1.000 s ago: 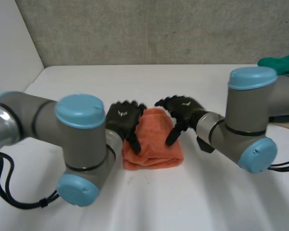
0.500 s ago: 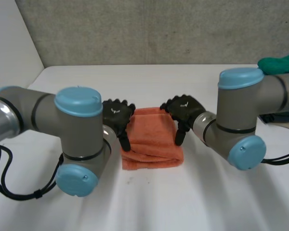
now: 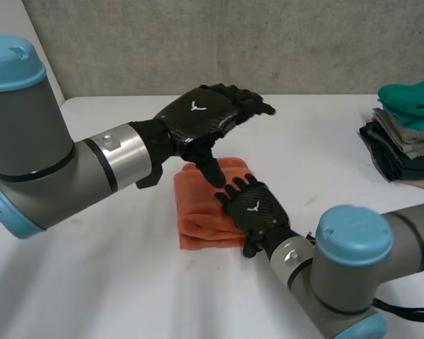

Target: Fold the laundry.

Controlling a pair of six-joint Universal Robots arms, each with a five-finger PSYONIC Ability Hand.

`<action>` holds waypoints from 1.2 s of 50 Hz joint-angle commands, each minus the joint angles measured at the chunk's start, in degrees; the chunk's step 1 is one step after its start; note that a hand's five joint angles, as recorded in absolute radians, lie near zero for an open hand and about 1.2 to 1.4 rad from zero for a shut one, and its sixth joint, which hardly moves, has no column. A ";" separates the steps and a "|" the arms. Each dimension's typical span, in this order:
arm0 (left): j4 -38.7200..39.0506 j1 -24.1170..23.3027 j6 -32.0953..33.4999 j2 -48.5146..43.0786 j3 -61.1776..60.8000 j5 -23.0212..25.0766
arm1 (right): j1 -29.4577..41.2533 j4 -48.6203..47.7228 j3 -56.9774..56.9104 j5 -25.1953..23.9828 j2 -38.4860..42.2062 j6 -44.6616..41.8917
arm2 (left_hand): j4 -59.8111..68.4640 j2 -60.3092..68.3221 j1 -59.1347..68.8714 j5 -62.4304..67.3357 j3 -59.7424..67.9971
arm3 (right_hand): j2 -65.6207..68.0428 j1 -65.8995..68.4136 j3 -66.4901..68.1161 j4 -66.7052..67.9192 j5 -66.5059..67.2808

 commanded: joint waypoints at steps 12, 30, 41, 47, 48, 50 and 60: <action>-2.29 -0.07 -0.24 -1.05 2.21 0.55 | 0.45 -4.43 -7.38 0.79 7.44 -1.39 | -0.59 -0.59 0.22 -1.73 -0.95 | 1.58 0.28 2.83 2.88 2.78; -2.38 0.02 -0.42 -1.32 1.68 0.46 | -0.08 -2.15 -5.27 1.32 3.93 -0.51 | -0.59 -0.59 0.22 -1.73 -0.95 | 0.24 -1.07 1.49 1.54 1.44; -2.38 -0.07 -0.68 -1.40 1.50 0.46 | 0.18 -2.06 -8.78 1.32 8.05 -1.30 | -0.59 -0.59 0.22 -1.73 -0.95 | 0.40 -0.90 1.65 1.71 1.60; -2.47 0.11 -0.68 -1.40 1.50 0.55 | 0.18 -2.06 -11.94 1.41 10.69 -1.39 | -0.59 -0.59 0.22 -1.73 -0.95 | 3.75 2.44 5.00 5.05 4.95; -2.47 0.19 -0.68 -1.40 1.50 0.55 | 0.18 -2.06 -12.12 1.41 10.78 -1.30 | -0.59 -0.59 0.22 -1.73 -0.95 | 5.27 3.96 6.51 6.57 6.47; -2.38 0.19 -0.68 -1.40 1.50 0.55 | 0.18 -2.15 -12.48 1.14 10.78 -1.39 | -0.59 -0.59 0.22 -1.73 -0.95 | 10.80 9.50 12.05 12.11 12.01; -2.47 0.19 -0.68 -1.40 1.42 0.55 | 0.10 -2.06 -16.08 0.44 12.18 -0.95 | -0.42 -0.42 0.39 -1.56 -0.78 | 40.02 38.71 41.27 41.32 41.22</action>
